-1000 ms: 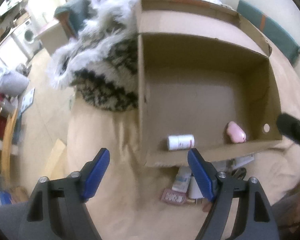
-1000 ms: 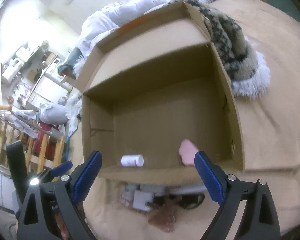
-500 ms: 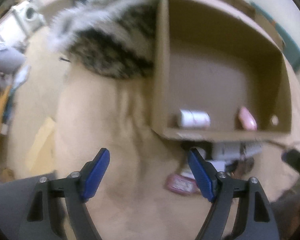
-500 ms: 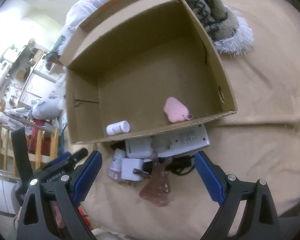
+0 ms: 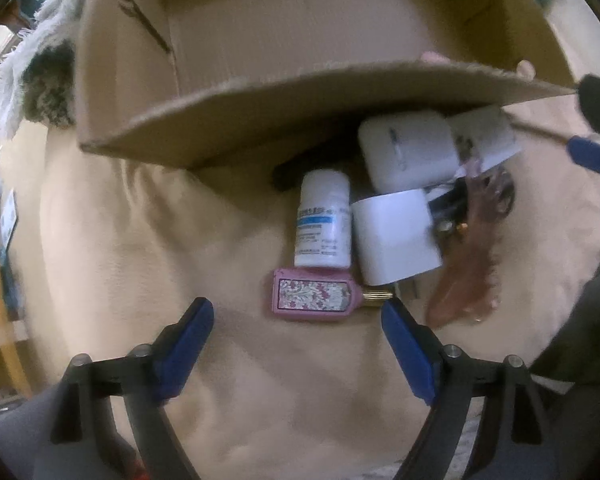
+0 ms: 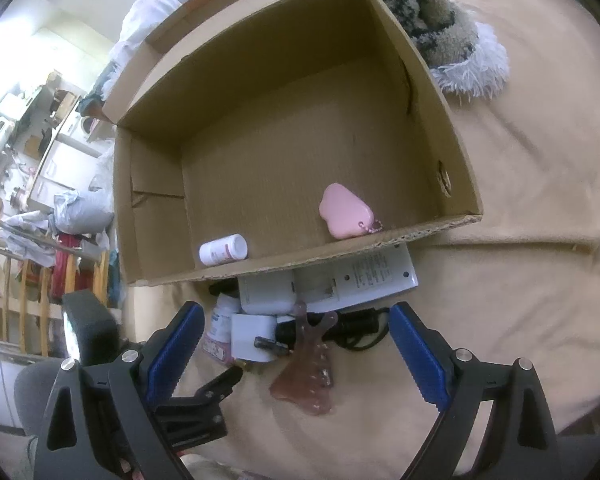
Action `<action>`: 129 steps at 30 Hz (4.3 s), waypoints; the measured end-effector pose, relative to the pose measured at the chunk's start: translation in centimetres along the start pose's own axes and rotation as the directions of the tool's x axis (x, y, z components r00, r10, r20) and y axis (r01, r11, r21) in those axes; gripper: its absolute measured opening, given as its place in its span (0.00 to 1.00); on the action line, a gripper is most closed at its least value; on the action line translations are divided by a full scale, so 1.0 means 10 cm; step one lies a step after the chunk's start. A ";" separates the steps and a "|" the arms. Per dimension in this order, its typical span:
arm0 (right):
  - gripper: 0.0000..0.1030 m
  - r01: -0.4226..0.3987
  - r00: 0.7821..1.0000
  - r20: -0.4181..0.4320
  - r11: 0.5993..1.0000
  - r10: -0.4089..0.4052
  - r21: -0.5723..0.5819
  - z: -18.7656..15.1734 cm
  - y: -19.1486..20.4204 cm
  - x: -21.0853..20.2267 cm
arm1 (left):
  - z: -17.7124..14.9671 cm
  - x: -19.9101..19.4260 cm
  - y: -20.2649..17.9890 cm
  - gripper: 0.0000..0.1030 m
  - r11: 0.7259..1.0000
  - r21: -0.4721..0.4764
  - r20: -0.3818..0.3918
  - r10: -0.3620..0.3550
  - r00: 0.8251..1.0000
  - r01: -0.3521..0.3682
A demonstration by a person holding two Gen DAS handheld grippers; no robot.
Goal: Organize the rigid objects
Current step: 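Lower the left tool to the pile and grasp the pink perfume bottle, then grasp the pink gua sha comb with the right tool while the left tool holds the perfume, then carry the perfume with the left tool while the right tool carries the comb into the box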
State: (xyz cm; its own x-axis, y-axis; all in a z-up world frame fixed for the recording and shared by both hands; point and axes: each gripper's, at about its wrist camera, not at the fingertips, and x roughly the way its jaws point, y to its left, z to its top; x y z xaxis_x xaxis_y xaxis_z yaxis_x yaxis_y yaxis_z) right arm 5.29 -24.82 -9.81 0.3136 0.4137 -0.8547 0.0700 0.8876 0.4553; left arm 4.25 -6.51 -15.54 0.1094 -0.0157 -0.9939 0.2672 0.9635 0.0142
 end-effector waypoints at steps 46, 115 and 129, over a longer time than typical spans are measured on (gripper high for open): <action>0.37 0.047 0.983 -0.179 0.998 -0.038 0.043 -0.48 -0.03 0.62 | -0.42 -0.59 0.57 0.56 0.961 -0.260 0.138 -0.064 0.988 0.098; 0.18 -0.028 0.968 0.239 0.981 0.075 -0.194 0.80 0.40 -0.45 | 0.84 -1.17 0.25 0.56 0.976 -0.209 0.343 0.130 0.930 -0.059; 0.18 0.064 0.994 0.099 0.980 -0.046 -0.188 0.85 0.23 0.30 | 0.96 -0.67 0.22 0.56 0.974 -0.210 0.345 0.154 0.926 -0.083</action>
State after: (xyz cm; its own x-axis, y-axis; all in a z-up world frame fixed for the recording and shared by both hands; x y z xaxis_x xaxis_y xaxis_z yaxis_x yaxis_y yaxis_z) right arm 14.39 -23.24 -9.21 0.4019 0.3509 -0.8458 -0.0897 0.9343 0.3450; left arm 13.30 -6.82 -7.78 0.4723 0.0414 -0.8804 0.0500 0.9960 0.0736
